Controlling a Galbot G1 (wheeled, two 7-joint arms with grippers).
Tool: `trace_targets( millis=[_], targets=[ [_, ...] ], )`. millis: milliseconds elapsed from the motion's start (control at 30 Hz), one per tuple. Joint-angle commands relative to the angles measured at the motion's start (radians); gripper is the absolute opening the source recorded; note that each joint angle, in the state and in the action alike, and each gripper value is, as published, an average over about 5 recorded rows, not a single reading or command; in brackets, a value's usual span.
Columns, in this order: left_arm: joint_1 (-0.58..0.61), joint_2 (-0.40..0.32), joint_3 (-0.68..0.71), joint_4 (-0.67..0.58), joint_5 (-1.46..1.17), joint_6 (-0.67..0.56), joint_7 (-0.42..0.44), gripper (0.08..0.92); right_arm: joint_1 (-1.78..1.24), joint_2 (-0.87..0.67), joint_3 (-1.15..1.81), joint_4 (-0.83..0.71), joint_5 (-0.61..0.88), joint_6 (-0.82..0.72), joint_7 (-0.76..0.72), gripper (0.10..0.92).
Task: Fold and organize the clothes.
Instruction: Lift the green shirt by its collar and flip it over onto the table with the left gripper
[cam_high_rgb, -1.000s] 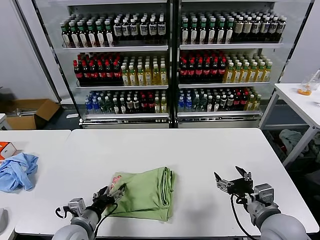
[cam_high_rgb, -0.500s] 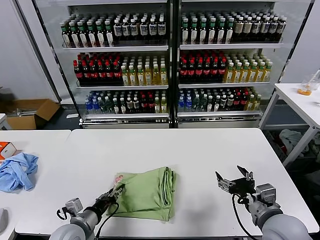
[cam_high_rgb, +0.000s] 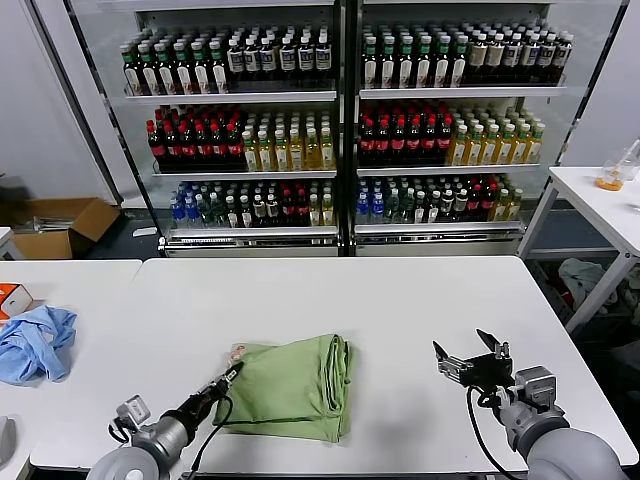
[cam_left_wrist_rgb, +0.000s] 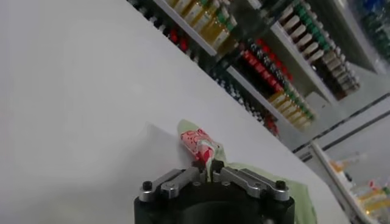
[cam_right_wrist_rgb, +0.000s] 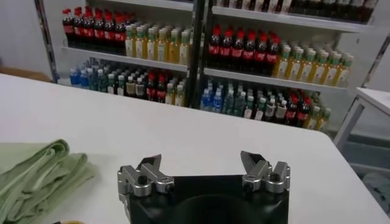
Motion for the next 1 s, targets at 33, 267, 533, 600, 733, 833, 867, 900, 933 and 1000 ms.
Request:
trace_targets(
  millis=[33,267,533,600,733,833,867,900,933,1000],
  targets=[
    [0.013,0.058,-0.236,-0.031,-0.087,0.003,0.003,0.106,-0.002,-0.002,0.015,0.002,0.007,0.0,0.0,0.823],
    [0.024,0.282,-0.549,-0.071,0.017,0.004,0.053,0.106,0.013,-0.021,0.023,0.008,0.031,0.0,-0.001,0.823],
    [0.002,0.337,-0.436,-0.194,0.224,0.002,0.071,0.106,0.03,-0.035,0.025,0.015,0.051,0.0,0.0,0.823],
    [-0.007,0.303,-0.307,-0.238,0.318,0.001,0.064,0.106,0.031,-0.035,0.023,0.017,0.05,0.0,0.001,0.823],
    [-0.062,0.206,0.032,-0.246,0.553,-0.017,0.043,0.106,0.03,-0.035,0.022,0.022,0.045,0.0,0.002,0.823],
    [-0.141,0.117,0.246,-0.184,0.679,-0.026,0.022,0.106,0.028,-0.033,0.025,0.026,0.04,0.0,0.003,0.823],
    [-0.171,0.088,0.299,-0.162,0.697,-0.026,0.017,0.106,0.026,-0.031,0.026,0.028,0.039,0.0,0.003,0.823],
    [-0.202,0.059,0.347,-0.138,0.697,-0.025,0.011,0.106,0.024,-0.03,0.027,0.029,0.037,0.0,0.003,0.823],
    [-0.231,0.032,0.386,-0.116,0.683,-0.023,0.004,0.106,0.022,-0.029,0.029,0.029,0.035,0.0,0.003,0.823],
    [-0.281,-0.017,0.445,-0.075,0.621,-0.017,-0.015,0.106,0.016,-0.029,0.035,0.029,0.033,0.001,0.002,0.823]
  ],
)
